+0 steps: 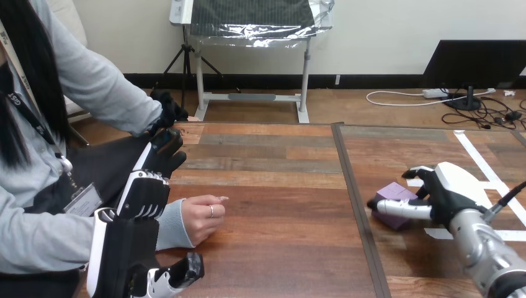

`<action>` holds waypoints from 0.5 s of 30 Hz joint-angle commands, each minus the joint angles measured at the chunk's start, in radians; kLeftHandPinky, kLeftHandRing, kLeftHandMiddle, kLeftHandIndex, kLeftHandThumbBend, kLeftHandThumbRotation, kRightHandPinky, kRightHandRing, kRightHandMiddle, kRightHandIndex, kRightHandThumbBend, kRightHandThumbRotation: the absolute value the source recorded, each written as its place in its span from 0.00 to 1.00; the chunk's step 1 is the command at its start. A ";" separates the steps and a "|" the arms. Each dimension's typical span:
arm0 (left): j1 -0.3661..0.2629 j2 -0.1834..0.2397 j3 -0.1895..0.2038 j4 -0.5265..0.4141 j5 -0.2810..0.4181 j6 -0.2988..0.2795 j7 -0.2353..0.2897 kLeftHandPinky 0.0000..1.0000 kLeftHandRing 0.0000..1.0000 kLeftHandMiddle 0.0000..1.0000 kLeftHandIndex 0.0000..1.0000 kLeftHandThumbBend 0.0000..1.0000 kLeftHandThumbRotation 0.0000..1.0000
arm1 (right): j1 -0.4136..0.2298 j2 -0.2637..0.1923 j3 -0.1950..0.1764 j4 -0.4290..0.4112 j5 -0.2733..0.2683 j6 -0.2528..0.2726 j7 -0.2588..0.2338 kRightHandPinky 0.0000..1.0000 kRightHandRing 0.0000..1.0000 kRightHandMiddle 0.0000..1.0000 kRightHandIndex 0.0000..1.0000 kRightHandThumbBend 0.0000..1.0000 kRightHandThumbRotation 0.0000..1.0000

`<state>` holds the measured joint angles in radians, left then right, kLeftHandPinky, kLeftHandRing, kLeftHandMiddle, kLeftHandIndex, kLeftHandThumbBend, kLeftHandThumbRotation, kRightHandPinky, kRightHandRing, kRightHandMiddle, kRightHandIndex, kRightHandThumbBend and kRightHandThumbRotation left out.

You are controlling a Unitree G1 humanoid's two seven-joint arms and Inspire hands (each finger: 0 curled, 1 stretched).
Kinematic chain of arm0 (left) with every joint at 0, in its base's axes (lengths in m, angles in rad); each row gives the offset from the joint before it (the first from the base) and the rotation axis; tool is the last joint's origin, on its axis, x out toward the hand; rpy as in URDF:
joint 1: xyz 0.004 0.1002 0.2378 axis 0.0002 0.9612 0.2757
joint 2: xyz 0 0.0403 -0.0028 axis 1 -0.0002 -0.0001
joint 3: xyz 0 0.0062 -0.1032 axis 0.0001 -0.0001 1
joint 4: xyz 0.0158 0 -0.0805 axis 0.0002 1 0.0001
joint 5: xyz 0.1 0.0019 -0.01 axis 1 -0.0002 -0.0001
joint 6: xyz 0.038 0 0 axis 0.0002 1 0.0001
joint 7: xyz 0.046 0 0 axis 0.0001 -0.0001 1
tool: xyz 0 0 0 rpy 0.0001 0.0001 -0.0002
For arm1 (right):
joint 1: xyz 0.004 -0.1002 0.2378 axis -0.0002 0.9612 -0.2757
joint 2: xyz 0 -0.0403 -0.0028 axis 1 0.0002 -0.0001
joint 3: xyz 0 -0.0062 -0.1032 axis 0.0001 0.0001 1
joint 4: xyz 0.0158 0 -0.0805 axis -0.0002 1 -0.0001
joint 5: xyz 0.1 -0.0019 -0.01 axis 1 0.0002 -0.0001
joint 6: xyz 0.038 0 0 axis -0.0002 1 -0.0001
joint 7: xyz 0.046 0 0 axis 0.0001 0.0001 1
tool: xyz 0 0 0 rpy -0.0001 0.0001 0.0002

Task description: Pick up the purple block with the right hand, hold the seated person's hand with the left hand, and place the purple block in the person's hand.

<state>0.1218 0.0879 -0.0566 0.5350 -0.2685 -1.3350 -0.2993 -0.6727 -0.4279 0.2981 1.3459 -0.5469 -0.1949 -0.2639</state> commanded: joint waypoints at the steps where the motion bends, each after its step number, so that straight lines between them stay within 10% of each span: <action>1: -0.007 -0.008 0.013 -0.061 0.016 -0.002 0.012 0.90 0.92 0.92 0.90 1.00 0.69 | -0.006 0.027 0.021 0.008 -0.020 0.034 -0.044 0.43 0.44 0.51 0.66 0.90 0.39; 15: 0.007 0.004 -0.013 -0.090 -0.005 0.002 0.006 0.89 0.93 0.93 0.90 1.00 0.70 | -0.004 0.031 0.024 0.013 -0.031 0.085 -0.096 0.13 0.20 0.29 0.35 0.72 0.09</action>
<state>0.1580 0.0827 -0.0606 0.4975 -0.2666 -1.3293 -0.2900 -0.6670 -0.3963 0.3195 1.3481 -0.5765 -0.1280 -0.3424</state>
